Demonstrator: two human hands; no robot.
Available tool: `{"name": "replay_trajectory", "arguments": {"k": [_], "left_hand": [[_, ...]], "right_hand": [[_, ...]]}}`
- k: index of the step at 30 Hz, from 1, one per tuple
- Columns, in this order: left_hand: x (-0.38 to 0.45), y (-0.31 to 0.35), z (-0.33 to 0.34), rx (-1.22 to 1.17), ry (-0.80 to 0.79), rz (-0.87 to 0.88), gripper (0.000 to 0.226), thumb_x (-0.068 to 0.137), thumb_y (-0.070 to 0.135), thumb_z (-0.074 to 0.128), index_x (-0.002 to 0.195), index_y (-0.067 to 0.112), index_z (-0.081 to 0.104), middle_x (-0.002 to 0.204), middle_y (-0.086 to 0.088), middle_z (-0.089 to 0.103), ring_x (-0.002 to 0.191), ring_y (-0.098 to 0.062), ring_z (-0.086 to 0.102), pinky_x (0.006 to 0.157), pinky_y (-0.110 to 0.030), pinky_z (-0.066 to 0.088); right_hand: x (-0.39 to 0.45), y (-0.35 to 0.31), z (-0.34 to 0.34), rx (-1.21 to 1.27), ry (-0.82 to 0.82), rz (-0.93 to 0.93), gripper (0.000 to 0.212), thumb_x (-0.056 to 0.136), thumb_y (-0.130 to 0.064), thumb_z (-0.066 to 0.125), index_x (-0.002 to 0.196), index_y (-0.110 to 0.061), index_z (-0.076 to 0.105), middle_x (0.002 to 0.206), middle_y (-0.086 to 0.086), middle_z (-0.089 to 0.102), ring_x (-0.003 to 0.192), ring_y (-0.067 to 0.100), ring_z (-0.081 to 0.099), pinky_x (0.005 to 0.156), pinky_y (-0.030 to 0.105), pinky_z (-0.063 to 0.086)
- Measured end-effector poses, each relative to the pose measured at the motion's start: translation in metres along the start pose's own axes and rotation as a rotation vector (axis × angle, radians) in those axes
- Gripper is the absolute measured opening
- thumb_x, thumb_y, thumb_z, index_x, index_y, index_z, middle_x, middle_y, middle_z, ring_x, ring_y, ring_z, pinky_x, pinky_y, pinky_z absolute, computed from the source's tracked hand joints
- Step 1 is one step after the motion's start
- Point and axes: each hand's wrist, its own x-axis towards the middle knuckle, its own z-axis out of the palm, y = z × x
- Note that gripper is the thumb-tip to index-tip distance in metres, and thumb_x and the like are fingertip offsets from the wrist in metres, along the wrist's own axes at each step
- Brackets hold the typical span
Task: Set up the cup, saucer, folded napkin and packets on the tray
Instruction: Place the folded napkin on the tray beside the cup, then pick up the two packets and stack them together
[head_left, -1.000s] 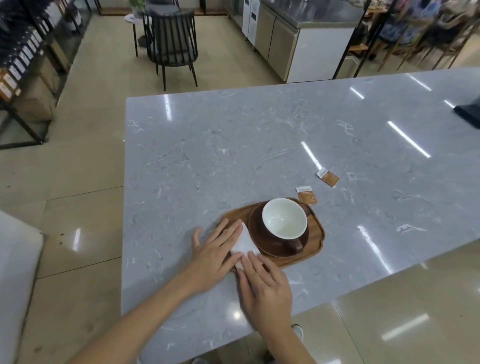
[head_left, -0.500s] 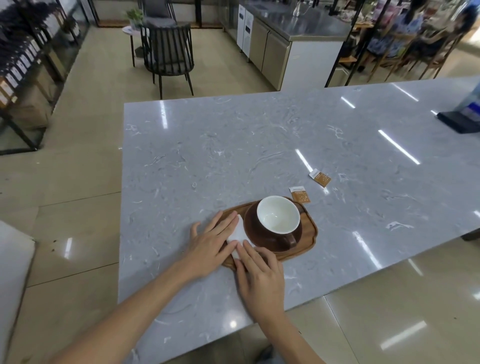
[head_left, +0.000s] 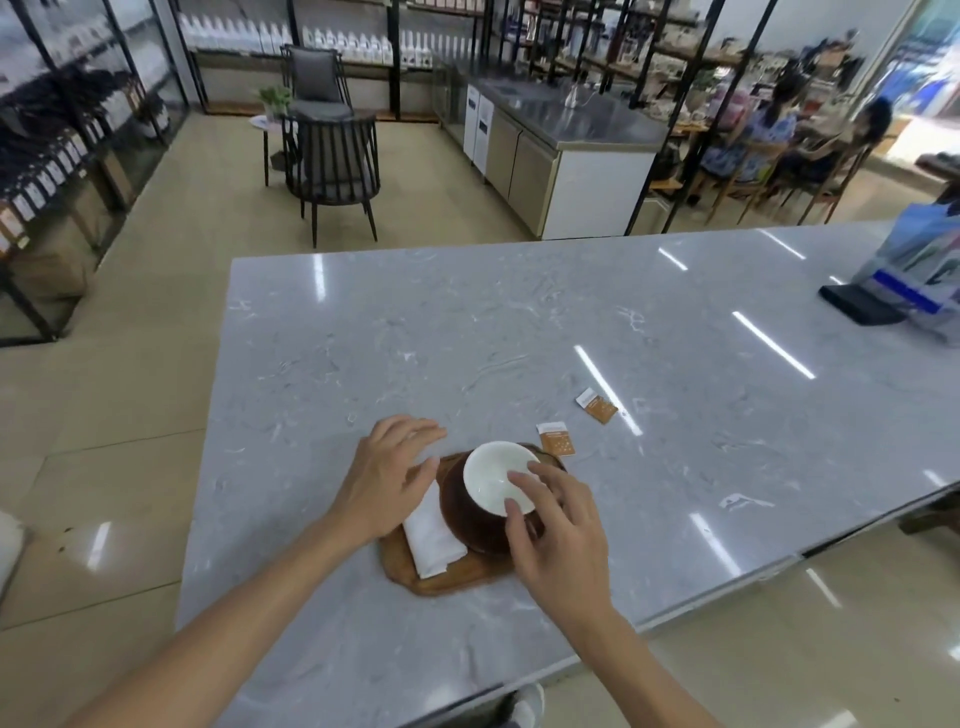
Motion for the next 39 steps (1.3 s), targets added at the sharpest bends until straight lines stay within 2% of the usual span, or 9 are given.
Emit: {"name": "replay_trajectory", "arguments": {"k": [3,7,12,15,18,23,29,33,39], "left_hand": [[0.029,0.008,0.003,-0.121,-0.016,-0.104,0.033,0.1,0.021,0.058,0.133,0.018,0.063,0.13,0.003,0.064,0.124,-0.018,0.051,0.105,-0.027,0.037],[0.065,0.013,0.016,-0.274,-0.158,-0.244,0.029,0.1,0.023,0.057,0.128,0.024,0.064,0.117,0.008,0.067,0.106,-0.008,0.061,0.09,-0.022,0.046],[0.099,0.013,0.047,-0.385,-0.241,-0.453,0.023,0.096,0.021,0.065,0.118,0.019,0.071,0.111,0.001,0.07,0.1,-0.013,0.066,0.089,-0.026,0.052],[0.111,0.015,0.069,-0.479,-0.313,-0.582,0.022,0.094,0.012,0.068,0.116,0.012,0.069,0.102,-0.004,0.068,0.081,-0.013,0.066,0.072,-0.025,0.054],[0.123,0.016,0.084,-0.536,-0.353,-0.652,0.02,0.094,0.001,0.067,0.113,0.004,0.066,0.096,-0.009,0.065,0.073,-0.017,0.063,0.07,-0.032,0.053],[0.145,0.023,0.096,-0.533,-0.433,-0.693,0.025,0.095,0.005,0.065,0.12,0.001,0.065,0.103,-0.012,0.068,0.079,-0.018,0.064,0.073,-0.026,0.053],[0.159,0.041,0.098,-0.551,-0.489,-0.784,0.028,0.096,0.018,0.066,0.123,0.009,0.066,0.118,-0.017,0.072,0.093,-0.018,0.068,0.088,-0.03,0.055],[0.163,0.056,0.096,-0.568,-0.496,-0.785,0.029,0.094,0.023,0.069,0.122,0.014,0.067,0.118,-0.011,0.073,0.098,-0.015,0.071,0.094,-0.031,0.055],[0.169,0.082,0.083,-0.722,-0.476,-0.676,0.036,0.087,0.027,0.079,0.122,0.02,0.072,0.113,-0.001,0.079,0.109,-0.013,0.072,0.098,-0.027,0.055]], "right_hand": [[0.033,0.021,-0.013,0.117,0.015,0.162,0.022,0.096,-0.025,0.063,0.116,-0.032,0.068,0.124,-0.011,0.057,0.107,0.0,0.059,0.079,0.013,0.049],[0.077,0.069,-0.012,0.178,-0.035,0.388,0.017,0.097,-0.026,0.061,0.112,-0.029,0.067,0.112,-0.01,0.062,0.089,0.002,0.066,0.072,0.026,0.056],[0.1,0.132,0.01,0.108,-0.21,0.541,0.018,0.096,-0.021,0.06,0.111,-0.017,0.067,0.102,-0.002,0.073,0.089,0.018,0.07,0.074,0.028,0.05],[0.108,0.159,0.025,0.06,-0.411,0.624,0.029,0.094,-0.032,0.062,0.118,-0.015,0.063,0.105,0.002,0.074,0.094,0.021,0.07,0.077,0.029,0.049],[0.116,0.174,0.036,0.014,-0.514,0.648,0.042,0.09,-0.046,0.064,0.12,-0.017,0.061,0.102,0.0,0.074,0.098,0.021,0.069,0.076,0.03,0.05],[0.126,0.183,0.054,0.024,-0.574,0.66,0.042,0.081,-0.045,0.068,0.115,-0.022,0.061,0.106,-0.001,0.07,0.099,0.021,0.068,0.07,0.03,0.047],[0.137,0.194,0.061,0.264,-0.651,0.73,0.01,0.078,-0.028,0.076,0.083,-0.021,0.071,0.08,-0.005,0.075,0.081,0.016,0.072,0.078,0.036,0.06],[0.145,0.196,0.055,0.438,-0.628,0.725,0.016,0.083,-0.029,0.074,0.075,-0.016,0.071,0.072,-0.007,0.072,0.072,0.011,0.067,0.07,0.031,0.054],[0.167,0.184,0.027,0.789,-0.589,0.698,0.012,0.088,-0.032,0.077,0.08,-0.023,0.077,0.07,-0.002,0.075,0.065,0.003,0.066,0.062,0.021,0.052]]}}
